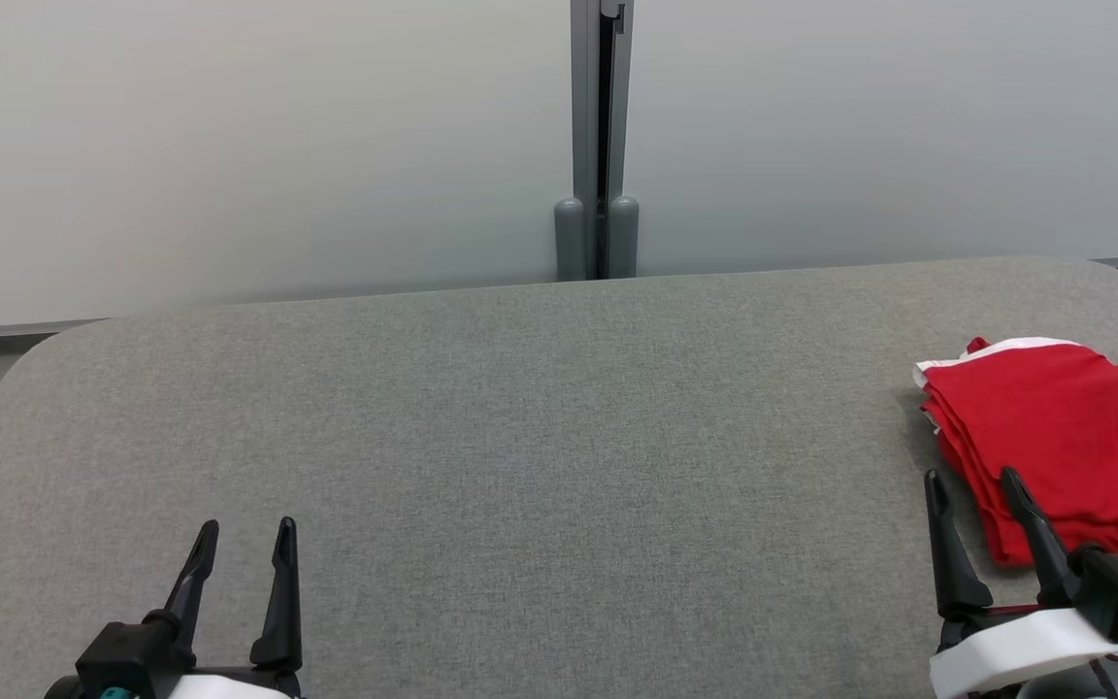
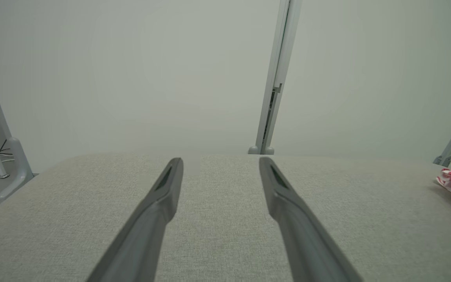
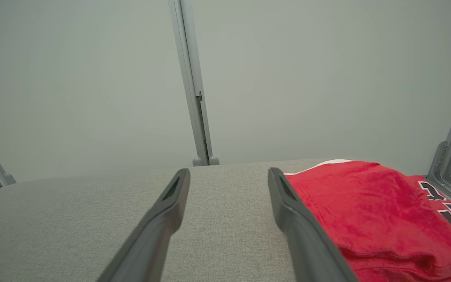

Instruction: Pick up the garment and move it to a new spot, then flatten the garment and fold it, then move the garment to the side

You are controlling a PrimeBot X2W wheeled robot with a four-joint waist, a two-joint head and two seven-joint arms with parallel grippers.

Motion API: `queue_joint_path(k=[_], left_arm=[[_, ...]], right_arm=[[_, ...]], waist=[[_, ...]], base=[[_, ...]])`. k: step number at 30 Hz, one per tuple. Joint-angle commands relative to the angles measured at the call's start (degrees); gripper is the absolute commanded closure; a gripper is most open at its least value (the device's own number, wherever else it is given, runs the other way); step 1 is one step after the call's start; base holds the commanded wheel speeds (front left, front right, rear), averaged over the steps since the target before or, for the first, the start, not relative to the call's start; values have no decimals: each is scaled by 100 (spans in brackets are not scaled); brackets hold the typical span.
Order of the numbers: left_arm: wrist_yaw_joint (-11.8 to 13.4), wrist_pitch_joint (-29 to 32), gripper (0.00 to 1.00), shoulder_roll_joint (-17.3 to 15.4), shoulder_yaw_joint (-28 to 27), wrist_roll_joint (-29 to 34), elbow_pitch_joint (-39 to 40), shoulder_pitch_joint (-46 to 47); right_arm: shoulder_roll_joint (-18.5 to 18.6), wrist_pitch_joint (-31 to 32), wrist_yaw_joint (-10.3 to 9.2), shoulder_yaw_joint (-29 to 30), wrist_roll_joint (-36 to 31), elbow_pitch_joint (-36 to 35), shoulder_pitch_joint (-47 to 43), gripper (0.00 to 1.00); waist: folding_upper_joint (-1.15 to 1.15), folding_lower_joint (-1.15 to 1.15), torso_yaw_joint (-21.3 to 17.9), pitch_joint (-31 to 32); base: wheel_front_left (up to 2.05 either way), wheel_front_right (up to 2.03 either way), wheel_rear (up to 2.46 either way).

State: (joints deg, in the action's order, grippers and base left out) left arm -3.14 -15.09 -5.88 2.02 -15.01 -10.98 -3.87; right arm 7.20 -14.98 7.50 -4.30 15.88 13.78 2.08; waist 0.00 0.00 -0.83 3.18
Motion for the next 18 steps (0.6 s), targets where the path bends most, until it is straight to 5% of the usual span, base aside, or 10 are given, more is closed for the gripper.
queue_joint_path(k=[1,16,17,18], left_arm=[[-50,-4,0,14,-53,76,-35,26],[-296,-4,0,215,-278,367,-87,132],[-287,1,100,234,-270,321,-95,59],[-286,7,100,253,-270,308,-140,49]], right_arm=[[0,-25,-1,15,-45,-57,-57,0],[35,-25,-1,-26,-94,-236,-99,0],[4,0,0,-28,-47,-219,-99,100],[-9,4,0,-30,-36,-177,-113,100]], waist=[[0,0,-10,-7],[0,0,-36,-40],[0,0,-36,-41],[0,0,-36,-41]], base=[[0,0,0],[0,0,0],[0,0,0],[0,0,0]])
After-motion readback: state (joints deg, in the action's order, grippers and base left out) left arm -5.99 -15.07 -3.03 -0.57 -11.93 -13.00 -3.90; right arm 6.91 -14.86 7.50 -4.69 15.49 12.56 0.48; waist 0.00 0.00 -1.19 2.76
